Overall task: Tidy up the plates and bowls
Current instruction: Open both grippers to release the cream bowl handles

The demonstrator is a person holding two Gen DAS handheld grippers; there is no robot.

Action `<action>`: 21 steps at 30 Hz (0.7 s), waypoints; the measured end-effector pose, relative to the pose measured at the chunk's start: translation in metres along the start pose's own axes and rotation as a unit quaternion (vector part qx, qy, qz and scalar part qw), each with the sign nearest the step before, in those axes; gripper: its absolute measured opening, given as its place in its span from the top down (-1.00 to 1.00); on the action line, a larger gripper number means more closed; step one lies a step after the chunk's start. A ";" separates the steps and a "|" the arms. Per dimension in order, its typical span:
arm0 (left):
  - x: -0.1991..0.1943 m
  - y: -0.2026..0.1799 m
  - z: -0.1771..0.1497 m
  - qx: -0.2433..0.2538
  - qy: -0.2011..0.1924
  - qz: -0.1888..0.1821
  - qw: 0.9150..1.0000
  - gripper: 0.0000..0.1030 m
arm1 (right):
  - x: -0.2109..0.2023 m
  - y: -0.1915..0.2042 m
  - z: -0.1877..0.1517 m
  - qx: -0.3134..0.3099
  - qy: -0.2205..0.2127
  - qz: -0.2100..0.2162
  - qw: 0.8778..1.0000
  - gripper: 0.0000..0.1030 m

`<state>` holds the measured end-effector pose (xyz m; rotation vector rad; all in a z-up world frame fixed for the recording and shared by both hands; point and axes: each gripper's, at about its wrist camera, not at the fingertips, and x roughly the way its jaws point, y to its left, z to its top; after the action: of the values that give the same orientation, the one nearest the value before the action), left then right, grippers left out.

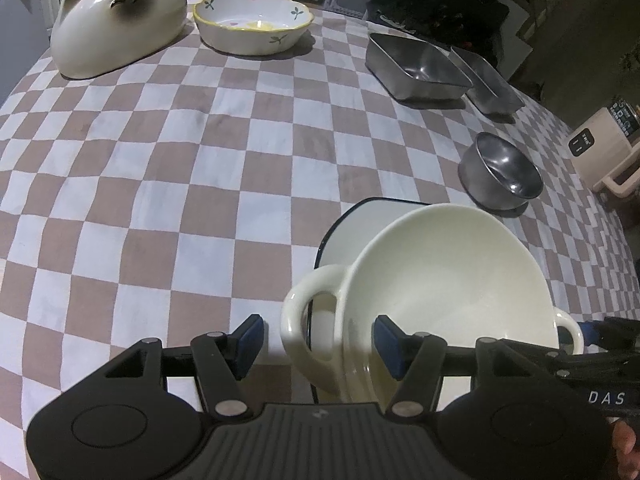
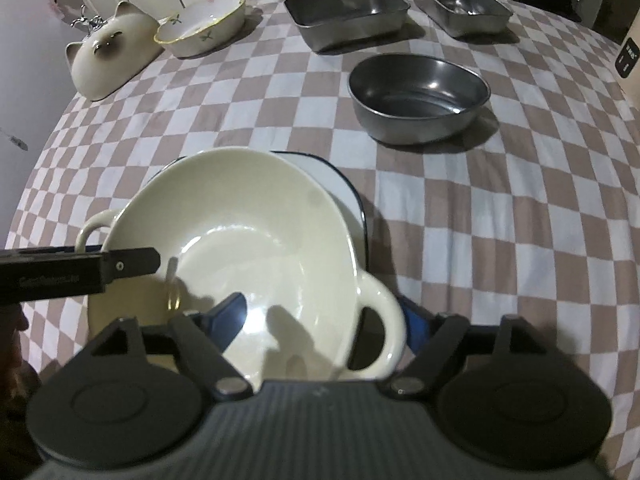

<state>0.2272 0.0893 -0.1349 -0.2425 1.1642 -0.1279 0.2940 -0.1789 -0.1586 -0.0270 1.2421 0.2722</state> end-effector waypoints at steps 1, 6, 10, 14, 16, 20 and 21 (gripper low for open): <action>0.000 -0.001 0.000 0.002 0.000 0.002 1.000 -0.20 | 0.000 -0.001 0.001 -0.001 0.000 -0.001 1.000 -0.63; 0.001 0.000 -0.001 0.010 0.003 0.015 1.000 -0.22 | -0.002 0.000 -0.002 0.011 -0.009 0.000 1.000 -0.62; -0.001 0.003 0.000 0.011 -0.004 0.022 1.000 -0.37 | -0.006 -0.004 0.000 0.025 -0.019 0.003 1.000 -0.60; -0.004 0.009 0.002 0.009 -0.008 0.024 1.000 -0.44 | -0.012 -0.012 0.003 0.045 -0.027 0.013 0.999 -0.25; -0.005 0.011 0.002 0.008 -0.011 0.028 1.000 -0.44 | -0.010 -0.013 0.004 0.050 -0.025 0.004 0.998 -0.04; -0.009 0.015 0.005 0.010 -0.021 0.040 0.999 -0.43 | -0.009 -0.010 0.005 0.045 -0.022 0.009 0.999 0.14; -0.010 0.016 0.005 0.006 -0.023 0.039 0.999 -0.43 | -0.009 -0.008 0.005 0.039 -0.024 0.004 0.999 0.14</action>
<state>0.2281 0.1073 -0.1283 -0.1882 1.1258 -0.0607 0.2980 -0.1874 -0.1490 0.0518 1.2046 0.2301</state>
